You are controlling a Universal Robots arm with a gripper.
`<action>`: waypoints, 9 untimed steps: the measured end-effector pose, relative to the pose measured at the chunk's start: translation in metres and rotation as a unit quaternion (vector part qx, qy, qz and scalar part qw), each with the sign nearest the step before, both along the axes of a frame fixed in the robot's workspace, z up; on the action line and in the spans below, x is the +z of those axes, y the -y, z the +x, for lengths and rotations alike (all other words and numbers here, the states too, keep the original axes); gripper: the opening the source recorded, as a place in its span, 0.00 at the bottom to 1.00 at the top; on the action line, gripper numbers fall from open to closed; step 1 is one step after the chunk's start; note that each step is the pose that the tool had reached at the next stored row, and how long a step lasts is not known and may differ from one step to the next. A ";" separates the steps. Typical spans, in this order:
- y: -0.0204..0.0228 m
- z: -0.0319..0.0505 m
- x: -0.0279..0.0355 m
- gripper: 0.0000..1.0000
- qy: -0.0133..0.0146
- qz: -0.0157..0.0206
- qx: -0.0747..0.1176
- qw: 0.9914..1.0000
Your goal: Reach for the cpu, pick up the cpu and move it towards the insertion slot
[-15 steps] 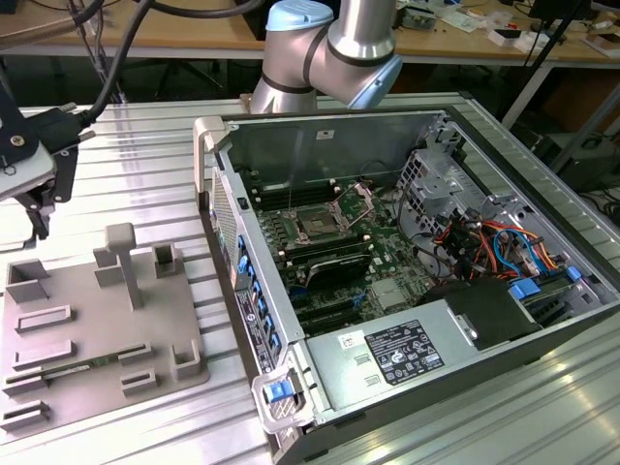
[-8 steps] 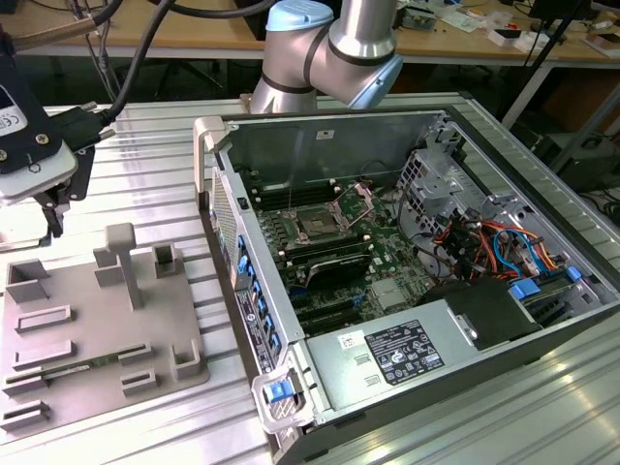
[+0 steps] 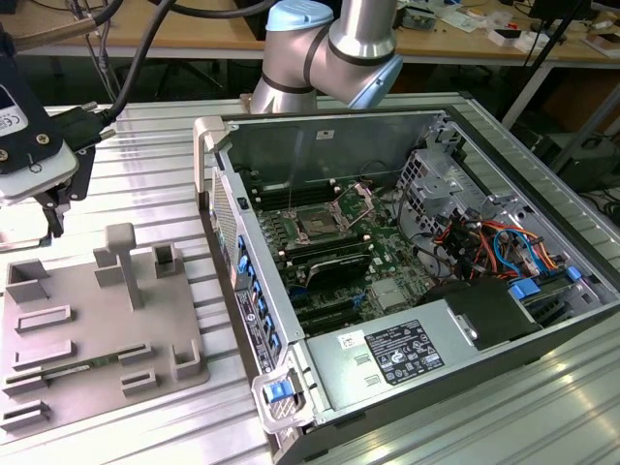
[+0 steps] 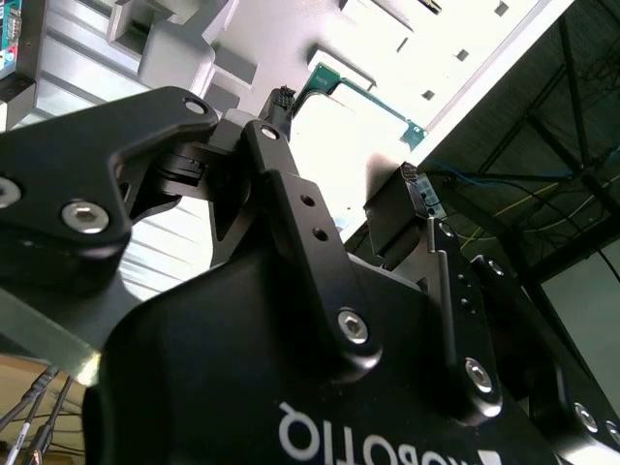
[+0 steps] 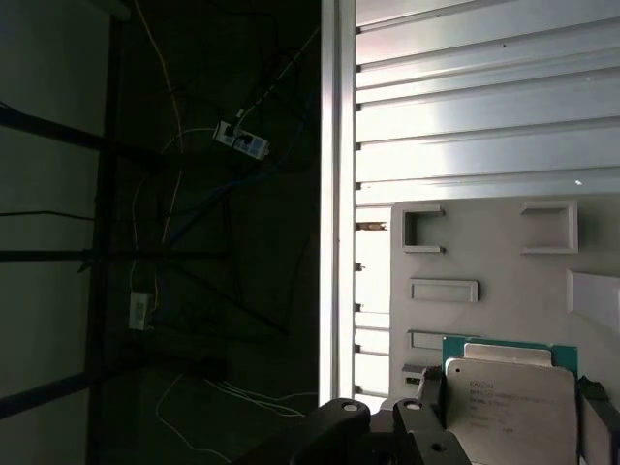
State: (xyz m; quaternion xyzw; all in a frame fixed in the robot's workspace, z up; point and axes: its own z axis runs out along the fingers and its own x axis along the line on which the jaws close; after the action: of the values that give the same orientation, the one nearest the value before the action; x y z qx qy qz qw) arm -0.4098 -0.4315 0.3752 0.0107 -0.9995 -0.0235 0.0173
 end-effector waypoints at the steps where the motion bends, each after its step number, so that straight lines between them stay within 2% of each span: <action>1: 0.0000 0.0000 0.0000 0.55 0.000 0.000 0.000 1.000; 9: 0.0000 0.0023 0.0000 0.55 0.000 0.000 0.000 1.000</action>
State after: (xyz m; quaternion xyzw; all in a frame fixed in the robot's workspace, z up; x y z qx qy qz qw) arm -0.4075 -0.4316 0.3752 0.0107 -0.9995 -0.0235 0.0172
